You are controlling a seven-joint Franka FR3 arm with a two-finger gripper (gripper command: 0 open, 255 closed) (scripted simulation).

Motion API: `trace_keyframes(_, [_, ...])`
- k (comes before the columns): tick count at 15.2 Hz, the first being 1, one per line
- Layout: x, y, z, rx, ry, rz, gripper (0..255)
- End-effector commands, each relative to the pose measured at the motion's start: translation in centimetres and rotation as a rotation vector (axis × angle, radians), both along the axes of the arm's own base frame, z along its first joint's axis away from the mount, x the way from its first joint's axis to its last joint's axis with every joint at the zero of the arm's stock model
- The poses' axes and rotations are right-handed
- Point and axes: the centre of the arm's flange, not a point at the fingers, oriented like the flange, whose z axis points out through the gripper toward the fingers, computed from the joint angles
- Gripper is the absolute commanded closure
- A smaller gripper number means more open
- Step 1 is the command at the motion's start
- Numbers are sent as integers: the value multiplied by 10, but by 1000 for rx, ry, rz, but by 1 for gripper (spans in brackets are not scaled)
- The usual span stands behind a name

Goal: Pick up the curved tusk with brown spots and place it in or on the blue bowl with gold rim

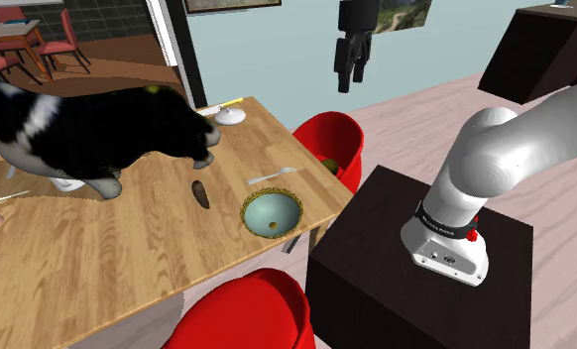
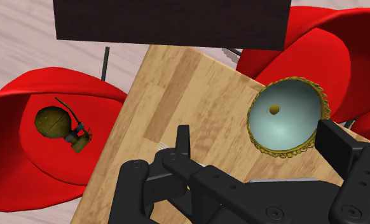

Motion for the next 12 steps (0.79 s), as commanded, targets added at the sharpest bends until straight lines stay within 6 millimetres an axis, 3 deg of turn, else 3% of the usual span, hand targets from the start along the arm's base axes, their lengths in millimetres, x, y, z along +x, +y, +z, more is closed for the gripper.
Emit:
trace_keyframes(1, [0, 0, 0, 0, 0, 0, 0])
trace_keyframes(12, [81, 99, -72, -65, -40, -25, 0])
